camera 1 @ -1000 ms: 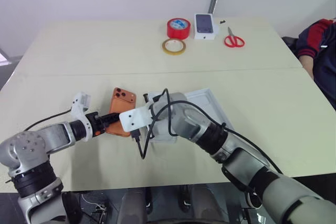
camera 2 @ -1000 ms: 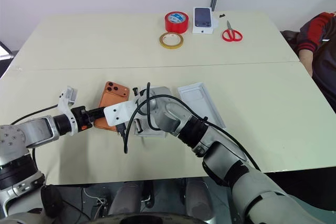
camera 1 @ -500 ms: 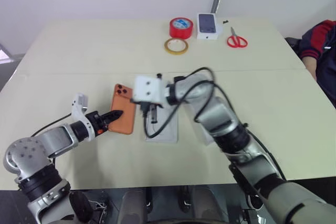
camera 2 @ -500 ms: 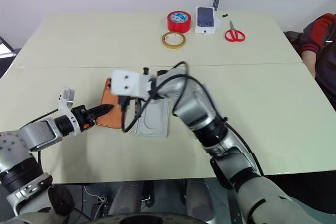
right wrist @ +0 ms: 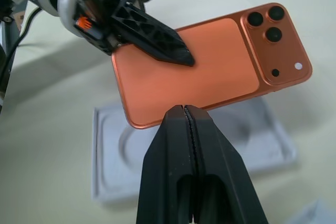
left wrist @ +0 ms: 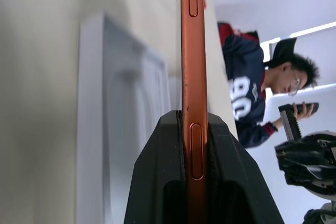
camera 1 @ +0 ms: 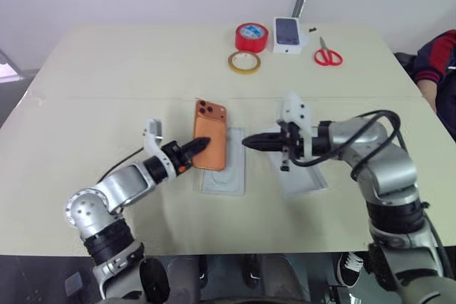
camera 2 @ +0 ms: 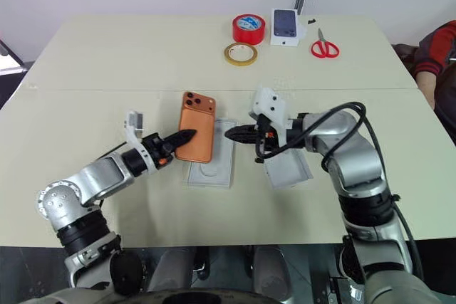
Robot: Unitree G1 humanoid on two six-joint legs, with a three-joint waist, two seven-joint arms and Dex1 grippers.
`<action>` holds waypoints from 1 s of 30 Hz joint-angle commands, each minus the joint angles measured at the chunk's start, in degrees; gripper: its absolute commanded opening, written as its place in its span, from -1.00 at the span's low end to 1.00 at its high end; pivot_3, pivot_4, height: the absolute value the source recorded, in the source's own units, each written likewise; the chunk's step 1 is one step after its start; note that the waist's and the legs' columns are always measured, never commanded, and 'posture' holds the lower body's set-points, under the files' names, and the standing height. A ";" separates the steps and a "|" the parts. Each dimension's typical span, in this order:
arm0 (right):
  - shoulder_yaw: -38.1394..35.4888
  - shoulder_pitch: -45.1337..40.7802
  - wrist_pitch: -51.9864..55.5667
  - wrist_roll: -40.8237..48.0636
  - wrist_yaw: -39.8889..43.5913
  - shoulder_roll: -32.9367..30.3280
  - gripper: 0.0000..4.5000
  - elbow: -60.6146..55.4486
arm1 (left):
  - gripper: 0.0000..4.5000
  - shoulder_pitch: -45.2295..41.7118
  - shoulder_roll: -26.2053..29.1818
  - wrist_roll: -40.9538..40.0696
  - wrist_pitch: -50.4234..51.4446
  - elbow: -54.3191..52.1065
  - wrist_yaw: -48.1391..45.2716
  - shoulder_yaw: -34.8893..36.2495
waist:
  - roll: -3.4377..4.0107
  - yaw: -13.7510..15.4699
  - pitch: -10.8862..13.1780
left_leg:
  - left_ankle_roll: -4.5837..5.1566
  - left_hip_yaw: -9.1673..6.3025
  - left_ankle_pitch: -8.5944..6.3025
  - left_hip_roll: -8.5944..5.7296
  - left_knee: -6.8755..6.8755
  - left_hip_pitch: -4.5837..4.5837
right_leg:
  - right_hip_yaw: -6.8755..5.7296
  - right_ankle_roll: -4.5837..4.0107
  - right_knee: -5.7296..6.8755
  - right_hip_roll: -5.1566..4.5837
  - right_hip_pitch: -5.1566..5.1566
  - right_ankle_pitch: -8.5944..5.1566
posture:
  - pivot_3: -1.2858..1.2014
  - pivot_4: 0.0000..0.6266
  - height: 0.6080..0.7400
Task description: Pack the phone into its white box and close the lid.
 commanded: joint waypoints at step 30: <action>1.93 3.98 -6.73 4.72 -6.98 -9.16 -1.00 3.44 | -0.56 7.00 12.85 -18.42 -26.74 0.66 8.93 -28.73 | 0.04 0.23 0.10 | 0.15 -0.06 -0.18 -0.02 0.72 -0.13 | 0.00 -0.01 0.00 -0.04 0.23 -0.01 | 0.03 -0.52 1.00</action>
